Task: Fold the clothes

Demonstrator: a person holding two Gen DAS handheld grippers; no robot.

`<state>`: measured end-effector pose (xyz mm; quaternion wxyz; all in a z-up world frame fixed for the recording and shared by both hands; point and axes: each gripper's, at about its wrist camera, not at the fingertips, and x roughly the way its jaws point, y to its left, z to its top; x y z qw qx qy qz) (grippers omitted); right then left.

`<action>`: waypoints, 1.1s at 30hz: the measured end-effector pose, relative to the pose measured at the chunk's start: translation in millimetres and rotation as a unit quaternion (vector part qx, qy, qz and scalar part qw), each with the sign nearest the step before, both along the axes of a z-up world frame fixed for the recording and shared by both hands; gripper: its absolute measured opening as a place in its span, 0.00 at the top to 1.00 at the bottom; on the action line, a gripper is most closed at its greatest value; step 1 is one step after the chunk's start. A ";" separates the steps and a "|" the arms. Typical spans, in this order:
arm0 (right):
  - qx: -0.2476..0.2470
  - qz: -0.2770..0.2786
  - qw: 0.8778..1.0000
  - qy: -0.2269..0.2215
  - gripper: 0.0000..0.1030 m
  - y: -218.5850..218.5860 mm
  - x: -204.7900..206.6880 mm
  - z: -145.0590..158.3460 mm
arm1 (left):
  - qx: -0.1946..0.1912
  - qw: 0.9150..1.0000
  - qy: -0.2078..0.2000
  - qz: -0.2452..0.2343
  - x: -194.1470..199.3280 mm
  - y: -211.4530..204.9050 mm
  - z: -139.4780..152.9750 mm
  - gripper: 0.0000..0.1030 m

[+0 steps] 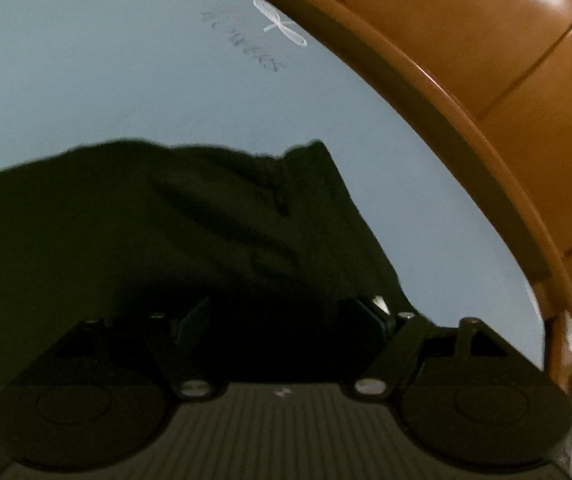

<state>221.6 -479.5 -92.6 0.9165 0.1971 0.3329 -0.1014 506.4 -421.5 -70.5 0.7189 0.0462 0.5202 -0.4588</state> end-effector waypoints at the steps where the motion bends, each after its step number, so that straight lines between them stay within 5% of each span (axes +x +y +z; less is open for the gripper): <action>1: -0.003 -0.002 1.000 -0.001 0.00 1.1 -1.2 0.1 | -0.008 1.000 -0.003 0.005 1.5 -1.2 -0.9 0.24; 9: -0.025 -0.029 0.998 -0.041 0.00 2.5 -1.3 9.4 | -0.034 0.999 -0.018 -0.021 -12.0 29.5 32.9 0.24; 13: -0.007 -0.041 0.999 0.011 0.00 -7.0 16.3 -2.1 | -0.035 0.999 -0.005 -0.012 -3.0 38.3 34.1 0.24; 20: -0.095 0.005 0.994 0.049 0.00 13.7 23.4 -7.7 | -0.056 0.998 0.022 0.007 13.0 3.8 18.3 0.24; 26: -0.093 0.017 0.995 0.044 0.00 12.1 16.1 -5.8 | -0.020 0.998 -0.007 0.059 40.6 -36.5 -9.9 0.23; 33: -0.076 0.013 0.997 0.022 0.00 1.3 6.1 5.5 | 0.004 0.999 -0.034 0.033 28.2 -40.2 12.7 0.21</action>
